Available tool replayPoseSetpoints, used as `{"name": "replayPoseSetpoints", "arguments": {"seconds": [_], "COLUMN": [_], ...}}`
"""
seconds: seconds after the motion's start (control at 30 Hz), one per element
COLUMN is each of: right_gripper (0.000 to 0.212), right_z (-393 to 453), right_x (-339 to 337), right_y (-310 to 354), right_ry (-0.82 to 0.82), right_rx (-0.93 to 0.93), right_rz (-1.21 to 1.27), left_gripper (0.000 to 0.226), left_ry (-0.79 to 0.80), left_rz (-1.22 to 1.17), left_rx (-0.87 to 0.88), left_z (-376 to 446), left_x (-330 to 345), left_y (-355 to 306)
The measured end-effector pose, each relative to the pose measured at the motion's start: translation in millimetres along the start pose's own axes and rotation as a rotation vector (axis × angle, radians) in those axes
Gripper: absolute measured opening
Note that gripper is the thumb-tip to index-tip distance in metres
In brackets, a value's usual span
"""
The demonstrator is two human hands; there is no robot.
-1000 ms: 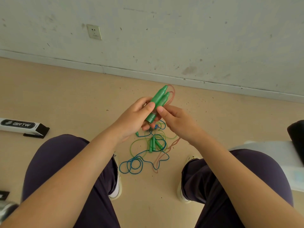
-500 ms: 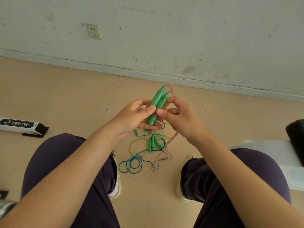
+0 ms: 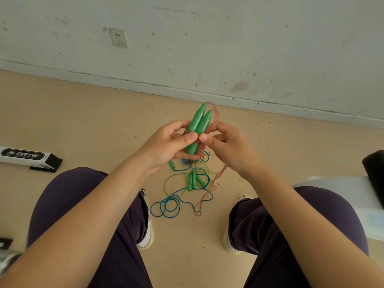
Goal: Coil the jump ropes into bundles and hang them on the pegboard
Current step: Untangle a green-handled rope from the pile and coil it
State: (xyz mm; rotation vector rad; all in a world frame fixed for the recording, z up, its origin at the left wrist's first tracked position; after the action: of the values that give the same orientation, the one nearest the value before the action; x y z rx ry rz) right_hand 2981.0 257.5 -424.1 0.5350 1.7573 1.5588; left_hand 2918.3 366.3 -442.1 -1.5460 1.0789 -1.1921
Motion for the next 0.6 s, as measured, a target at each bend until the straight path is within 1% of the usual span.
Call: {"name": "replayPoseSetpoints", "arguments": {"seconds": [0.07,0.2,0.33,0.43,0.5,0.53,0.6], "right_gripper": [0.024,0.026,0.026,0.020,0.019,0.019,0.017], "right_z": [1.5,1.0,1.0,-0.8,-4.8,-6.4,-7.7], "right_x": [-4.5,-4.4,-0.1,6.5,9.3,8.2,0.3], "right_y": [-0.3,0.3,1.7,2.3,6.2,10.5,21.5], "right_ry": [-0.034,-0.045,-0.014,0.060,0.094,0.089,0.046], "right_rx": [-0.002,-0.007,0.000,0.001,-0.024,-0.048,-0.100], "right_rz": [-0.051,-0.120,-0.228,-0.404,-0.444,-0.423,-0.377], "left_gripper": [0.037,0.019,0.021,0.021,0.023,0.027,0.029], "left_ry": [-0.028,-0.054,-0.114,-0.236,-0.309,-0.308,-0.224], "left_rz": [-0.006,-0.004,0.022,0.016,0.027,0.059,0.168], "left_rx": [0.011,0.029,0.038,0.056,0.055,0.034,-0.048], "left_z": [-0.3,1.5,3.4,5.5,7.0,7.9,8.7], "left_x": [-1.0,-4.7,-9.5,-25.2,-40.3,-43.1,-35.6], "left_y": [-0.1,-0.1,2.5,0.9,-2.1,-0.9,8.0]}}
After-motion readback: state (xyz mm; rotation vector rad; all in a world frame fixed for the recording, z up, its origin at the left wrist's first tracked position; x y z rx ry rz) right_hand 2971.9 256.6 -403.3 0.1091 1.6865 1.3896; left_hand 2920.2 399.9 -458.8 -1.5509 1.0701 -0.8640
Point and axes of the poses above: each hand's wrist, its own z-axis towards the middle knuckle, its own x-axis out of the palm, y = z × x, the point moved 10 cm from there along z, towards the middle knuckle, and after that the axes turned 1 degree about -y, right-handed, at the moved point
